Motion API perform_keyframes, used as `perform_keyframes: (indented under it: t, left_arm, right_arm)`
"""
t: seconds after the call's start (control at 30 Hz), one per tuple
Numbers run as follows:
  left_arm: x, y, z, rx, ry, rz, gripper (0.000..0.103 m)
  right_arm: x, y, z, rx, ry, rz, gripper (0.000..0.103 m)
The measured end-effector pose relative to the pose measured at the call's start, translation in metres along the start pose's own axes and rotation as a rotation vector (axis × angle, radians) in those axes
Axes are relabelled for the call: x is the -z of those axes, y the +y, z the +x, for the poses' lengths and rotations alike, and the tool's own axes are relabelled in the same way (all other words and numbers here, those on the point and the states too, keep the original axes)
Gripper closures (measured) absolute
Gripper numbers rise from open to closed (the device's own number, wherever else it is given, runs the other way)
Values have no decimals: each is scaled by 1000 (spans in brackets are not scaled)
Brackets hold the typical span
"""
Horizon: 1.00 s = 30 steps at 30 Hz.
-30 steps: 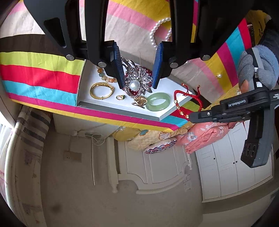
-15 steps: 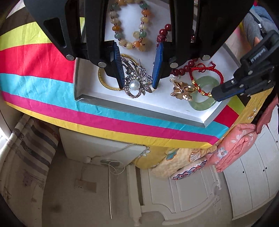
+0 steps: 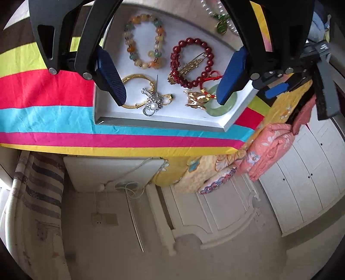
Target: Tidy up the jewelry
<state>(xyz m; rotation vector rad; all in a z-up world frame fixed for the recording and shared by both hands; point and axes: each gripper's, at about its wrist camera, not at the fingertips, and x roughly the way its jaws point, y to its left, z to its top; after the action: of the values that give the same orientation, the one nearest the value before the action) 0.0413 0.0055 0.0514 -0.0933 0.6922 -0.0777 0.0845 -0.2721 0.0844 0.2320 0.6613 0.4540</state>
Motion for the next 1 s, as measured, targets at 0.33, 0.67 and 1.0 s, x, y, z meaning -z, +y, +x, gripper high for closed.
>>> perform_keyframes:
  t: [0.33, 0.67, 1.0]
  left_arm:
    - [70, 9, -50, -30, 69, 51, 2]
    - [73, 19, -44, -13, 97, -1, 2]
    - [73, 23, -48, 26, 78, -25, 2]
  right_arm:
    - [95, 4, -80, 15, 20, 11, 18]
    - [125, 76, -51, 7, 188, -253, 16]
    - [135, 124, -18, -21, 280, -426, 38]
